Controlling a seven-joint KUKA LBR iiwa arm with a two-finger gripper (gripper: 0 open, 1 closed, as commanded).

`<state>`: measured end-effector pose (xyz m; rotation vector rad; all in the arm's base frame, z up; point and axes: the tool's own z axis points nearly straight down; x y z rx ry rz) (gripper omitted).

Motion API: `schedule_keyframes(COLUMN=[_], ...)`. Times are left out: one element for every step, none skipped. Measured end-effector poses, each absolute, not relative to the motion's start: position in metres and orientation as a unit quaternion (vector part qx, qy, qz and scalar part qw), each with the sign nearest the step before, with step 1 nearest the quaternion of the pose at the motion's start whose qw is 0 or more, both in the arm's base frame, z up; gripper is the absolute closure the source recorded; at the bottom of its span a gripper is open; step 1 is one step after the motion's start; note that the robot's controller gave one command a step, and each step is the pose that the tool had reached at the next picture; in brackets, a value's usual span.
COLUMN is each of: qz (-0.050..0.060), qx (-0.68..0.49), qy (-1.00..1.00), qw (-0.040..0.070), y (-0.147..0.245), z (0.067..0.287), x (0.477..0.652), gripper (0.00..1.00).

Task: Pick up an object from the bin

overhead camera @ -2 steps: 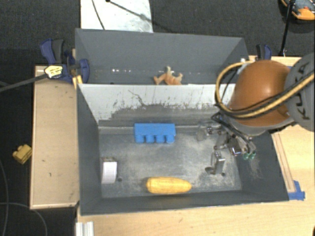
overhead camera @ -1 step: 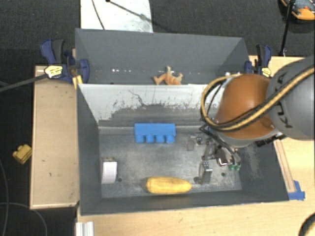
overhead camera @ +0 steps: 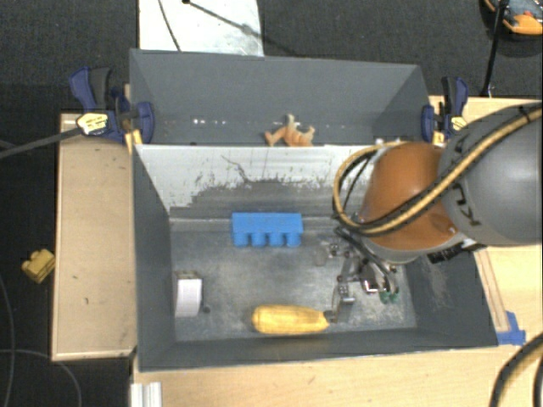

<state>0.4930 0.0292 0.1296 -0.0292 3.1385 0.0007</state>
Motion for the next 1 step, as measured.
schedule_keyframes(qz=[0.000], qx=[-0.119], qy=[0.993], qw=[0.001], y=[0.0484], z=[0.1071], x=[0.4893], gripper=[0.00])
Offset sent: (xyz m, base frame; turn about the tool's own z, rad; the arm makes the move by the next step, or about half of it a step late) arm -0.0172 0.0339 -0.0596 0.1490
